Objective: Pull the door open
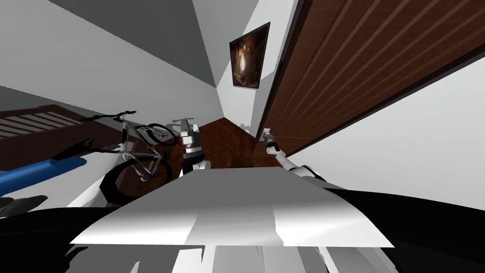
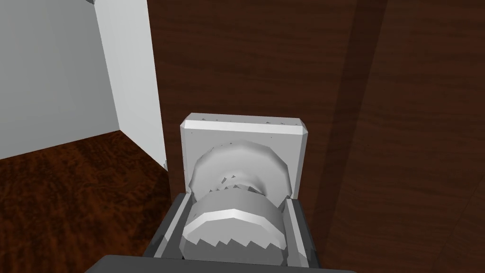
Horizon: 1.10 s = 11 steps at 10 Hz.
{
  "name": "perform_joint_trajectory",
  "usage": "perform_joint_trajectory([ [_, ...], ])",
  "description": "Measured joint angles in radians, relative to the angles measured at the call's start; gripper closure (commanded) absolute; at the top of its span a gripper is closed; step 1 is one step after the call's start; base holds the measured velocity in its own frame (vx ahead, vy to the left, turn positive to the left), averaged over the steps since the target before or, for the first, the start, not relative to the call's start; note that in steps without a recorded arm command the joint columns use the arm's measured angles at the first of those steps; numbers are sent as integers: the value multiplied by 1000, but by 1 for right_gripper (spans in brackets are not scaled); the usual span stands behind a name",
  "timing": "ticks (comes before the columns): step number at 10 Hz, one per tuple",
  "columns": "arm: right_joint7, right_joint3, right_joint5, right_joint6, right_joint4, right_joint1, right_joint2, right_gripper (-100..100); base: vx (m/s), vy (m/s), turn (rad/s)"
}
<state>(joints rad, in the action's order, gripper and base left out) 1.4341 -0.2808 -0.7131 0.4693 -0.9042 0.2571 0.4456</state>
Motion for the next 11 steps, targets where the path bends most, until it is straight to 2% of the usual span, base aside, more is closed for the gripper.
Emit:
perform_joint_trajectory([
  [7, 80, -103, 19, 16, -56, -24, 53, 100, -190, -95, 74],
  [8, 82, -108, 20, 14, -56, -27, 52, 100, -144, -43, 78],
  [11, 112, -142, 25, 27, -70, -30, 80, 100, -178, -97, 85],
])
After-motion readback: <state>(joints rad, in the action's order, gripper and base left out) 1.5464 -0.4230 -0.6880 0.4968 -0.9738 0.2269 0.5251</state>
